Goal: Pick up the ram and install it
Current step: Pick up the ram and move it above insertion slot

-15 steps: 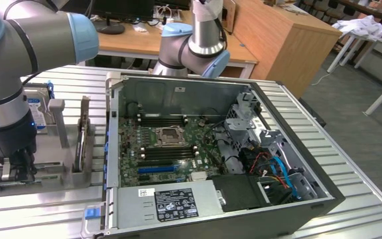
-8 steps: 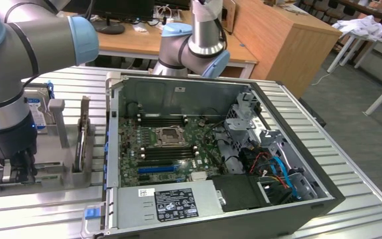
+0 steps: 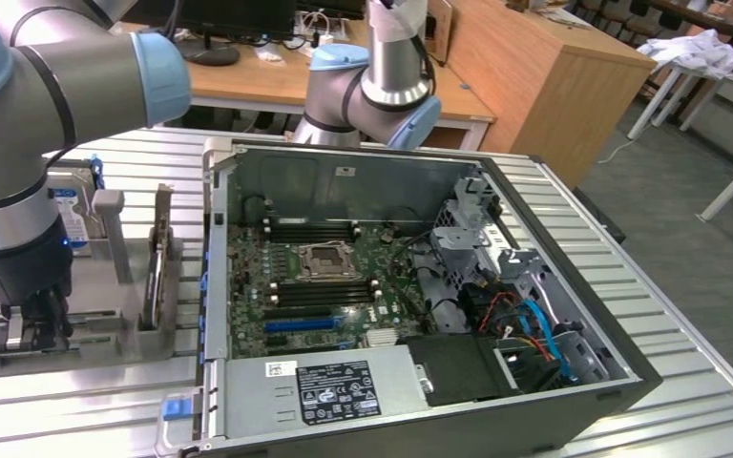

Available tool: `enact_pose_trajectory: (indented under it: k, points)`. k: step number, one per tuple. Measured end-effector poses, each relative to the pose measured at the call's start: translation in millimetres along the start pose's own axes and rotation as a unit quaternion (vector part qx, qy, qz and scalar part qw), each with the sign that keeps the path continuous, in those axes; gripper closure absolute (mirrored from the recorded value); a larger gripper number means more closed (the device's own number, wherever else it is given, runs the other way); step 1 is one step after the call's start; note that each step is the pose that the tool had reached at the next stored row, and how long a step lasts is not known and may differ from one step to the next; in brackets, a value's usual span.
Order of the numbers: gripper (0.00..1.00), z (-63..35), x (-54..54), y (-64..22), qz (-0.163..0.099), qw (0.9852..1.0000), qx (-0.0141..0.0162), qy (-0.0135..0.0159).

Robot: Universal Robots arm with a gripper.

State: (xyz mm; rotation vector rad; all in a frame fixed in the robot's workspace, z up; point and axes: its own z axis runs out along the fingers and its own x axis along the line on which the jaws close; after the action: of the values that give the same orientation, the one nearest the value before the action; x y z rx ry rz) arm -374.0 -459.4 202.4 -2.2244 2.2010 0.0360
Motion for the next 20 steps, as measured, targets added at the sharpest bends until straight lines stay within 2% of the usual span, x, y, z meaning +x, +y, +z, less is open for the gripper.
enact_pose_trajectory:
  k: [20]
  points:
    - [0.77,0.9,0.2,-1.7,0.000,1.0000,0.0000,-0.0003]
